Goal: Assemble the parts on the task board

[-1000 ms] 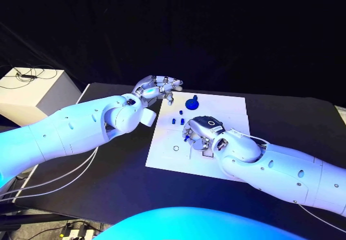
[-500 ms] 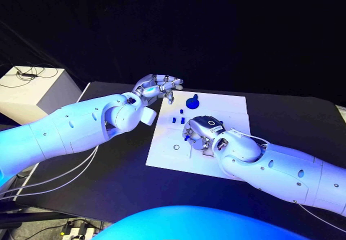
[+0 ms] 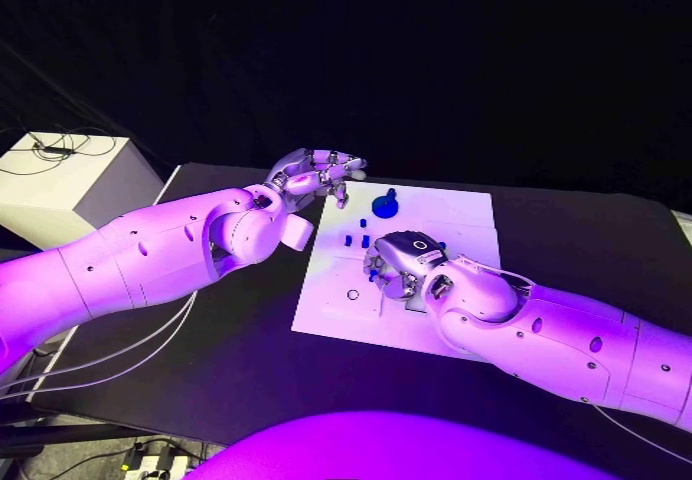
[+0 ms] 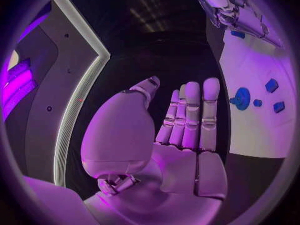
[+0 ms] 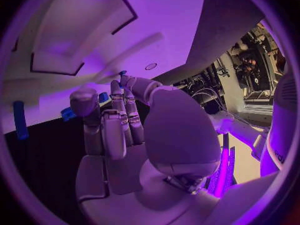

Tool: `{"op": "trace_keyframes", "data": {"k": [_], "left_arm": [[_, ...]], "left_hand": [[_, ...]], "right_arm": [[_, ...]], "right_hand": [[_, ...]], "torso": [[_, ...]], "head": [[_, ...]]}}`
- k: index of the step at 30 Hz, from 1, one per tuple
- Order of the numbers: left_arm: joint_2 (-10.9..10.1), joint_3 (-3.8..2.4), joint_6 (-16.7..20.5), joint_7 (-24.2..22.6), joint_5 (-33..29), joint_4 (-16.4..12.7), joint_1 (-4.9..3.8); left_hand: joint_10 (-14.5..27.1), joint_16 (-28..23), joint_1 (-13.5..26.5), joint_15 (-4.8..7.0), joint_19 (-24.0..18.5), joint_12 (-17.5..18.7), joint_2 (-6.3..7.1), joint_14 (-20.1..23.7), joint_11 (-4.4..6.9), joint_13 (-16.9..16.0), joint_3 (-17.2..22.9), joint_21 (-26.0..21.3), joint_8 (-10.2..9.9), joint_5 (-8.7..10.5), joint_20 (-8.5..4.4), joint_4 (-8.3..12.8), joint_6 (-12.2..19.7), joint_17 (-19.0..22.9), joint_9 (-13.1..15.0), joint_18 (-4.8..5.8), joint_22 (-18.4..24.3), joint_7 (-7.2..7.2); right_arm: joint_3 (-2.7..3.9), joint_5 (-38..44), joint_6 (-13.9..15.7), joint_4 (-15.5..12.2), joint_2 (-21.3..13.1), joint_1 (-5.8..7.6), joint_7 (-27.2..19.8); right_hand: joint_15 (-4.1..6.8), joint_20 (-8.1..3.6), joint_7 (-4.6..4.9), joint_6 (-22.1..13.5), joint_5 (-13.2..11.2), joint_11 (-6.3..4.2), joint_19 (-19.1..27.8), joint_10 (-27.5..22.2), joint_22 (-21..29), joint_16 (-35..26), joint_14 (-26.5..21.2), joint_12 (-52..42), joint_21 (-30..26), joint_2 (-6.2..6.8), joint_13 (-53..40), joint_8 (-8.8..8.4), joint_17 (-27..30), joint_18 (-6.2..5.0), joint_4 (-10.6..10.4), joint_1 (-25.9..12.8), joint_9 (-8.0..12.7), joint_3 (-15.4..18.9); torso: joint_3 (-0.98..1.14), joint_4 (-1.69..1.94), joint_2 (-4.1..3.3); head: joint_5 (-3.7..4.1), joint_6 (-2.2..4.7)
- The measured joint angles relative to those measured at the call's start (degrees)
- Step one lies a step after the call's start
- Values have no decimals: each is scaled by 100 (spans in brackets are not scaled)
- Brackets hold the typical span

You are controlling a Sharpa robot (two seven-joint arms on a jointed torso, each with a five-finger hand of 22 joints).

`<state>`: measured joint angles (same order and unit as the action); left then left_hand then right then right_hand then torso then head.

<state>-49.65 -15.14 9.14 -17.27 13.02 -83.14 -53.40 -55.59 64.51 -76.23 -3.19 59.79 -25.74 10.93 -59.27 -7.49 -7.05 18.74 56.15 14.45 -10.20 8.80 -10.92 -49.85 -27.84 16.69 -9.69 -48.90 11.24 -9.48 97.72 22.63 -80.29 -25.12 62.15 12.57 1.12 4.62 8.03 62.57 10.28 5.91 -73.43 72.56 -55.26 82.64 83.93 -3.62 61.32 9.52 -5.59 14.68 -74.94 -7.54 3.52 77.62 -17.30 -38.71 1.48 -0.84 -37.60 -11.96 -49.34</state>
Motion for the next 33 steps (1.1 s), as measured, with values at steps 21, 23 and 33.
{"op": "trace_keyframes", "data": {"k": [21,23,33], "left_arm": [[-12,0,-87,5,0,4,0],[-13,0,-91,5,0,5,0],[-20,0,-107,11,0,7,0]], "left_hand": [[41,-8,-22,-20,-43,0,-22,20,0,1,0,-40,0,0,0,-32,5,-6,0,0,29,5],[41,-22,-22,-20,-43,0,-22,21,0,1,0,-40,0,0,1,-32,21,-11,0,0,29,21],[41,-22,-22,-20,-42,0,-22,20,1,-4,0,-40,0,0,1,-32,21,-10,0,0,35,21]], "right_arm": [[-46,-44,-50,-4,-22,-23,-130],[-46,-50,-50,-16,-37,-28,-133],[-57,-69,-11,-42,-70,-49,-143]], "right_hand": [[-124,134,163,-408,172,-42,132,-326,123,0,16,8,-200,251,110,-229,24,0,-55,-287,-24,182],[-165,167,176,-484,172,-22,165,-444,178,0,0,6,-268,262,138,-264,58,0,-55,-297,-24,182],[-245,270,231,-742,171,107,493,-1249,758,-201,-2,-23,-875,407,208,-429,451,-92,-79,-252,-10,349]], "torso": [[6,0,0],[6,0,2],[3,-2,4]], "head": [[-3,-23],[-3,-24],[19,2]]}}
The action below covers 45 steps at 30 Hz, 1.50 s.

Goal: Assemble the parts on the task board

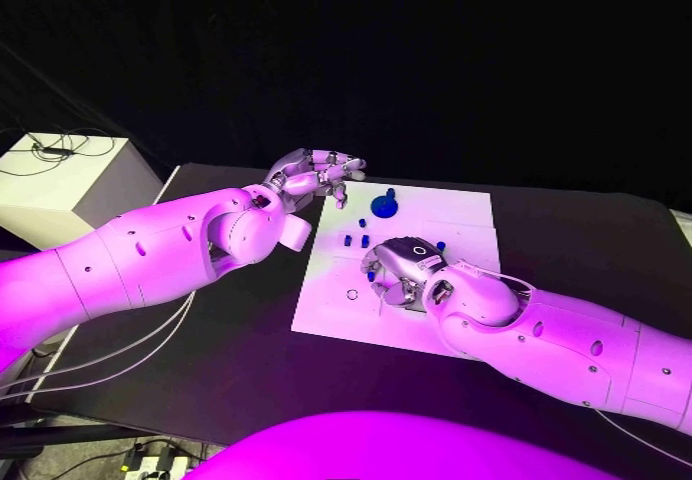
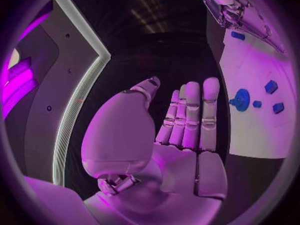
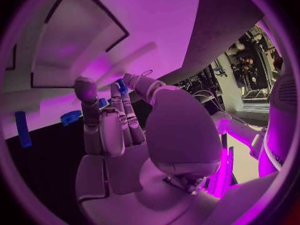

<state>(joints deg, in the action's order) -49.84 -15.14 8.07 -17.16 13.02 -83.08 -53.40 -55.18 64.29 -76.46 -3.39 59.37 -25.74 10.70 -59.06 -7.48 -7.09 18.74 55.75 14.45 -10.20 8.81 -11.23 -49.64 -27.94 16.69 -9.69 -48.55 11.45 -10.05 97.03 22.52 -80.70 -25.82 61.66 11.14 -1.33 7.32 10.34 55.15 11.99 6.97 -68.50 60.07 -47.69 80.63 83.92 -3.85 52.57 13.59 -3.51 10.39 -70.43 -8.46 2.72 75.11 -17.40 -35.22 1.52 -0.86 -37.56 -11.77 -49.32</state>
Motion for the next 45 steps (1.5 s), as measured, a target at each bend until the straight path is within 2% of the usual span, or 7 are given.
{"op": "trace_keyframes", "data": {"k": [10,20,24,26,35,43,45], "left_arm": [[-4,0,-11,18,0,9,1],[-3,0,-20,35,0,22,1],[-2,0,-23,40,1,34,1],[-4,0,-23,42,2,40,1],[-25,1,-32,39,5,46,4],[-21,1,-53,35,-3,59,19],[-20,1,-61,35,-15,57,28]], "left_hand": [[43,0,-45,-20,-62,0,1,20,-1,1,-31,-28,0,0,20,-31,41,-7,0,-1,46,0],[61,0,-45,-20,-61,0,1,20,-19,1,-31,-56,0,0,20,-31,40,-6,0,-1,66,0],[73,0,-45,-20,-61,0,1,20,-31,1,-35,-56,0,0,20,-34,40,-8,0,-1,66,0],[82,-16,-45,-20,-61,0,1,20,-40,1,-48,-56,0,0,20,-47,40,-12,0,0,72,0],[124,-22,-68,-42,-164,0,24,42,-41,-6,-72,-173,0,0,20,-71,61,-12,0,0,175,21],[124,-45,-90,-42,-206,0,1,83,-41,-6,-72,-204,0,0,20,-71,61,-17,0,0,213,21],[124,-45,-91,-41,-206,0,1,83,-41,-6,-72,-204,0,0,20,-71,61,-17,0,0,213,21]], "right_arm": [[-4,-22,163,0,-26,-10,-1],[-2,-55,405,-143,-196,-17,12],[60,-128,458,-327,-390,-15,9],[97,-252,459,-424,-525,8,-7],[241,-1177,311,-630,-1212,293,-161],[329,-1648,133,-508,-1641,581,-354],[335,-1672,78,-449,-1669,619,-398]], "right_hand": [[-19,7,-16,-372,-1,11,191,-503,498,-238,20,-67,-555,-47,-21,-244,451,-89,-22,183,59,528],[-19,7,-17,-373,58,21,232,-574,600,-264,20,-149,-666,-99,-27,-244,514,-87,-69,279,64,669],[-19,-18,-30,-386,88,-20,104,-463,414,-210,20,-318,-523,-129,-52,-284,391,-86,-101,309,69,700],[-19,-38,-100,-455,88,-45,-60,-324,228,-68,20,-408,-341,-129,-53,-342,154,-87,-144,309,87,653],[-19,-55,-41,-324,88,-55,-283,-92,-75,195,20,-550,-82,-121,-33,-329,-269,-86,-234,250,61,388],[-19,-43,-44,-326,88,-59,-295,-200,-126,202,20,-488,-55,-1,-11,-310,-195,-86,-247,119,61,429],[-19,-45,-91,-350,112,-65,-420,-207,-268,123,20,-488,73,29,-11,-320,-34,-87,-264,89,61,542]], "torso": [[0,2,-2],[0,2,3],[4,2,5],[2,-2,9],[-6,-41,33],[10,-116,64],[15,-131,71]], "head": [[26,32],[36,58],[58,86],[77,99],[149,192],[206,270],[213,281]]}}
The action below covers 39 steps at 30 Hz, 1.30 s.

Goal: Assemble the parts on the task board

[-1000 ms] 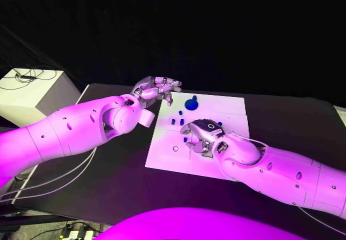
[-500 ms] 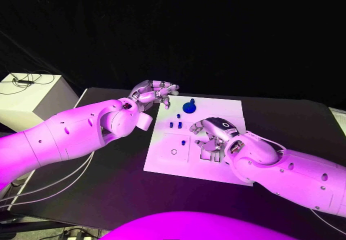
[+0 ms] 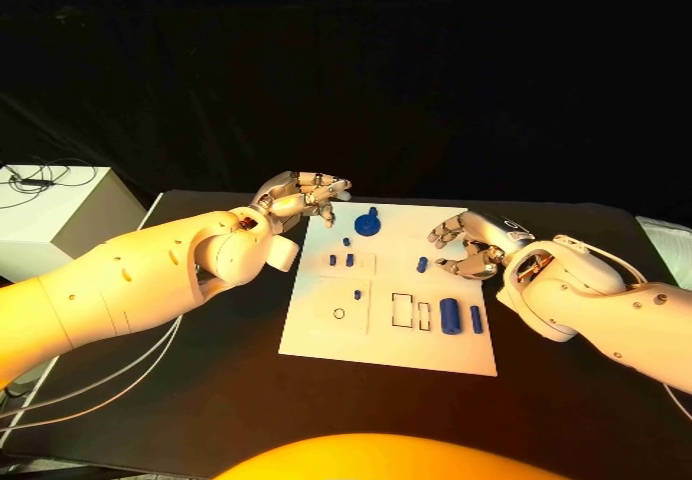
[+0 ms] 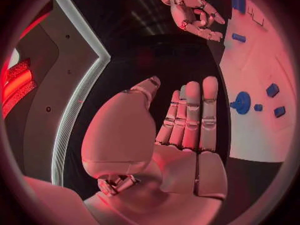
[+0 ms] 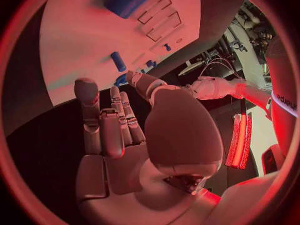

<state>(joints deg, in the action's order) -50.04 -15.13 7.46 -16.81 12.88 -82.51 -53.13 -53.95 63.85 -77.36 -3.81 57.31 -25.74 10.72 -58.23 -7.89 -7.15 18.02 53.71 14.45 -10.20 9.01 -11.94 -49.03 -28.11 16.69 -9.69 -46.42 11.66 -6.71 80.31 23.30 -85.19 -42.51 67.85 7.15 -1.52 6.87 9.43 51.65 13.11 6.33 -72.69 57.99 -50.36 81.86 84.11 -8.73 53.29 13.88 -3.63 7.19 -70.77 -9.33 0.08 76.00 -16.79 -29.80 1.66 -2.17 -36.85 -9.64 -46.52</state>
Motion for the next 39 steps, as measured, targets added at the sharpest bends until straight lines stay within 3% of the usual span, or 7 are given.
{"op": "trace_keyframes", "data": {"k": [5,8,14,20,21,28,39], "left_arm": [[1,0,-25,0,-41,-8,25],[-2,0,-36,1,-61,-11,33],[-3,0,-57,3,-89,-35,39],[-4,0,-71,8,-116,-49,42],[-4,0,-74,10,-124,-55,42],[-4,0,-99,25,-162,-81,43],[-5,0,-134,57,-189,-114,43]], "left_hand": [[0,0,0,0,-20,0,0,0,0,-6,0,0,0,0,20,0,0,0,0,0,8,0],[0,0,0,0,-20,0,0,0,0,-6,0,0,0,0,20,0,0,0,0,0,8,0],[0,0,0,0,-20,0,0,0,0,-6,-15,0,22,0,20,-15,0,1,0,0,8,0],[-1,0,0,0,-20,0,0,0,0,-12,-15,0,22,0,20,-15,0,-5,0,0,8,0],[-1,0,0,0,-20,0,0,0,0,-12,-15,0,22,0,20,-15,0,-5,0,0,8,0],[22,0,0,0,-19,0,0,0,3,-12,-39,0,22,0,21,-39,0,-8,0,0,-35,0],[41,0,-23,0,-19,0,-23,0,0,-17,-55,0,21,0,20,-55,0,-10,0,0,-65,0]], "right_arm": [[9,19,-167,163,9,49,-99],[5,73,-259,263,86,59,-137],[-45,229,-405,492,303,63,-157],[-98,401,-503,635,489,44,-144],[-105,438,-521,658,521,37,-137],[-123,636,-627,719,621,9,-83],[-139,862,-739,755,711,-9,21]], "right_hand": [[0,-10,-23,13,0,-18,-66,-18,-103,-11,0,0,75,0,0,-13,2,10,-35,0,-6,135],[0,-20,-42,32,-1,-18,-156,-18,-230,-6,0,0,205,0,-9,-13,-59,91,-59,0,-14,180],[25,-43,-46,129,-1,-56,-286,187,-414,79,-17,-40,362,-40,-25,-7,-186,91,-66,40,-47,200],[61,-61,-40,426,-1,-79,-345,519,-527,114,-17,-81,447,-61,-38,121,-219,93,-160,61,-100,5],[64,-81,-39,444,-1,-89,-365,566,-571,135,-19,-81,491,-61,-38,121,-241,172,-179,61,-106,-24],[104,-112,-105,609,-1,-172,-488,875,-810,179,-19,-45,693,-37,-49,187,-326,181,-222,38,-146,-199],[104,-112,-85,630,-18,-152,-498,896,-867,201,-19,-21,721,-37,-48,188,-365,181,-238,38,-154,-215]], "torso": [[8,-8,4],[8,-6,4],[-2,1,-7],[-7,7,-9],[-10,8,-9],[-9,3,-3],[-4,-8,1]], "head": [[20,19],[30,23],[33,21],[25,-3],[25,-5],[9,-21],[5,-31]]}}
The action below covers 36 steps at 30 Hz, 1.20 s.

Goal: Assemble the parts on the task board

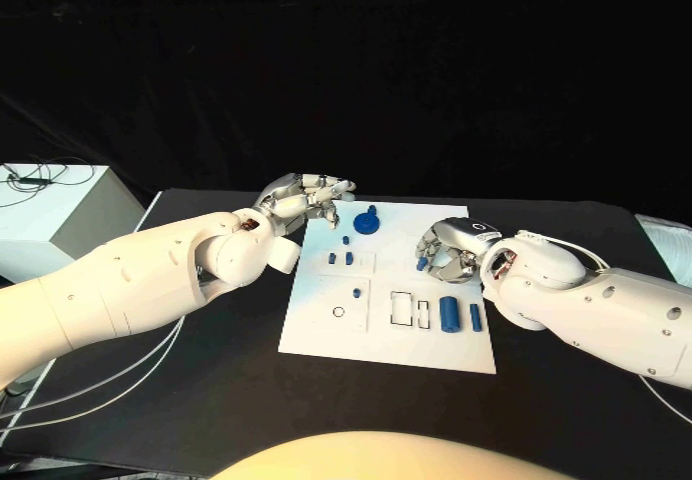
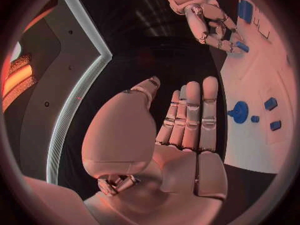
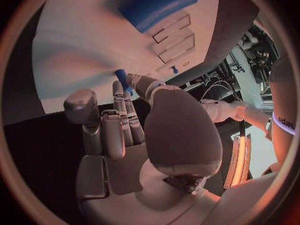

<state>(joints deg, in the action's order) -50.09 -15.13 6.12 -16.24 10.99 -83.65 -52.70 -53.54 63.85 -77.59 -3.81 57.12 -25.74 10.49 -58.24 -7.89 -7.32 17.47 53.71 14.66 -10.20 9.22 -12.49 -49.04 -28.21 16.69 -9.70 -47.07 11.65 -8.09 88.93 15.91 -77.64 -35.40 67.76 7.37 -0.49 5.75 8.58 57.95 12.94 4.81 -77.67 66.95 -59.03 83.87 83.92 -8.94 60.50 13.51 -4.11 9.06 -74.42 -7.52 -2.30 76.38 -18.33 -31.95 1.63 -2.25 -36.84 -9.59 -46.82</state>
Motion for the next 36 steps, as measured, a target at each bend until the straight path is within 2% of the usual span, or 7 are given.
{"op": "trace_keyframes", "data": {"k": [6,12,21,26,28,32,36], "left_arm": [[0,0,-13,11,-6,-2,0],[0,0,-27,21,-10,-3,0],[-7,0,-36,33,-13,-3,0],[-8,0,-41,37,-15,-4,0],[-8,0,-43,39,-15,-4,0],[-9,0,-48,44,-16,-4,0],[-9,0,-53,48,-17,-4,0]], "left_hand": [[0,0,0,0,0,0,0,0,0,0,0,26,22,0,0,0,0,-5,0,0,-6,0],[-1,0,0,0,0,0,0,0,0,-5,-16,26,22,0,0,-16,0,-5,0,0,-16,0],[-1,0,0,0,0,0,0,0,0,-5,-31,26,22,0,0,-31,21,-11,0,0,-18,21],[-1,0,0,0,1,0,0,0,0,-5,-31,26,22,0,0,-31,21,-11,0,0,-17,21],[-1,0,0,0,0,0,0,0,0,-5,-31,26,22,0,0,-31,21,-11,0,0,-17,21],[-1,0,0,0,1,0,0,0,0,-4,-31,25,22,0,0,-31,21,-11,0,0,-17,21],[20,0,0,0,22,0,0,0,-20,-4,-31,26,22,0,22,-31,41,-11,0,0,-17,2]], "right_arm": [[-3,64,-2,40,61,-7,57],[-10,126,3,94,120,-31,136],[-17,189,32,136,176,-61,257],[-19,206,81,141,187,-72,302],[-22,206,128,142,187,-78,314],[-28,172,260,123,172,-96,323],[-32,79,419,78,152,-109,324]], "right_hand": [[0,0,0,0,-9,1,0,0,0,0,0,55,0,32,7,0,0,0,-17,-32,-1,-17],[0,0,0,0,-42,7,0,5,29,0,0,157,0,149,9,0,13,0,-43,-149,-7,-22],[-1,0,-18,60,-42,-8,0,74,37,0,0,162,-30,119,-12,1,39,-1,-106,-183,-28,9],[48,-22,-80,225,-42,-58,-22,313,-9,8,6,174,-30,66,-63,102,33,-1,-170,-233,-85,-55],[100,-45,-107,332,-42,-100,-44,442,-47,27,8,119,-1,-45,-108,168,11,-2,-176,-185,-115,-62],[155,-93,-181,452,-144,-189,-92,621,-136,56,10,58,81,-165,-211,249,-46,-1,-154,-122,-159,-155],[195,-115,-192,477,-168,-239,-114,743,-194,56,11,43,108,-291,-251,270,-55,25,-119,-74,-158,-250]], "torso": [[4,4,-1],[4,7,-3],[0,8,-7],[-1,8,-3],[-1,5,-1],[0,4,0],[0,3,1]], "head": [[10,-5],[12,-14],[7,-28],[3,-36],[2,-37],[0,-38],[-1,-46]]}}
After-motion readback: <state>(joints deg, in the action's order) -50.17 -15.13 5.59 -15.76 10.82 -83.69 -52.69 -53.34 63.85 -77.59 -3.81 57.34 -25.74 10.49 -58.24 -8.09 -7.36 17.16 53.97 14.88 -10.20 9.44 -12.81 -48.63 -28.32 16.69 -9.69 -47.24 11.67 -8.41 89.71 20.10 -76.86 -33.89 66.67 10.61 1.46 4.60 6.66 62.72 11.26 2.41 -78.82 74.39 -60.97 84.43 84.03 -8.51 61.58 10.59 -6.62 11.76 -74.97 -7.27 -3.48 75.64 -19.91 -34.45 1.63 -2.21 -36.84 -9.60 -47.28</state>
